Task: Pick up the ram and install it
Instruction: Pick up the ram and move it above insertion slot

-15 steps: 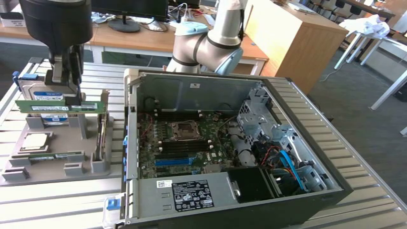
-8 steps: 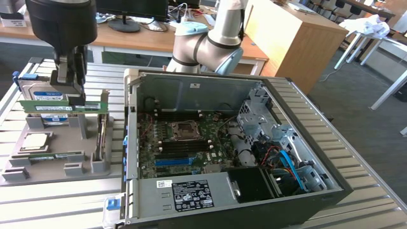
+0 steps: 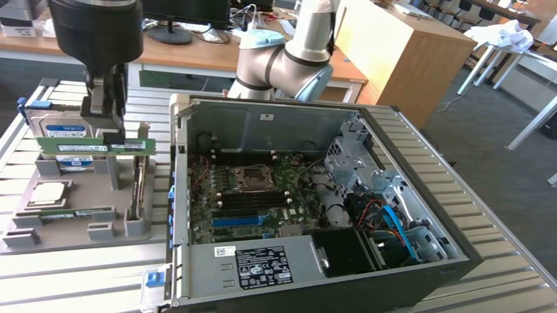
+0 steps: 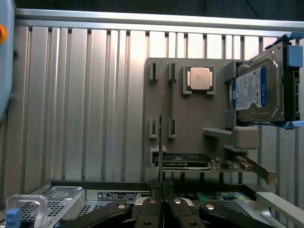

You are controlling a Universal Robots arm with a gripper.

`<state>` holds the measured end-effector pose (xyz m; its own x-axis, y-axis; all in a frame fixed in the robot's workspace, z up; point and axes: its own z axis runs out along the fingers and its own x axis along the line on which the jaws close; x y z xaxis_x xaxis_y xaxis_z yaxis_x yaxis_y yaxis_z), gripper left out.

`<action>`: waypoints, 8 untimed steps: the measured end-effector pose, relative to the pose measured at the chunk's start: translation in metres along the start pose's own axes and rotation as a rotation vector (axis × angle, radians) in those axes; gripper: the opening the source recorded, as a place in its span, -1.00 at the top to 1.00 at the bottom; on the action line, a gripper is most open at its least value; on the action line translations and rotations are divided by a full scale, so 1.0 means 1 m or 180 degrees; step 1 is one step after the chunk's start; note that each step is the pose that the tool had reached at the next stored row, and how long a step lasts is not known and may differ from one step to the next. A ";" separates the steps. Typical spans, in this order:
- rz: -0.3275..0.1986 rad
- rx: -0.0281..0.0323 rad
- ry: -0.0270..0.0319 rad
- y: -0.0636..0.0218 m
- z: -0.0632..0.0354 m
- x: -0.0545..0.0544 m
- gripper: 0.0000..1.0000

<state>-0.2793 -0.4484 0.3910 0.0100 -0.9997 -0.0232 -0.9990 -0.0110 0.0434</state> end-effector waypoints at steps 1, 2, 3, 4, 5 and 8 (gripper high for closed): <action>0.0000 0.0000 0.0000 -0.0011 0.0000 0.000 0.77; 0.0000 0.0000 0.0000 -0.0023 -0.0001 0.000 0.77; 0.0000 0.0000 0.0000 -0.0035 -0.0001 0.000 0.77; 0.0000 0.0000 0.0000 -0.0047 -0.0002 0.000 0.77; 0.0000 0.0000 0.0000 -0.0059 -0.0002 0.000 0.77; 0.0000 0.0000 0.0000 -0.0101 -0.0004 0.000 0.77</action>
<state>-0.2693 -0.4484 0.3910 0.0099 -0.9997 -0.0233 -0.9990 -0.0109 0.0434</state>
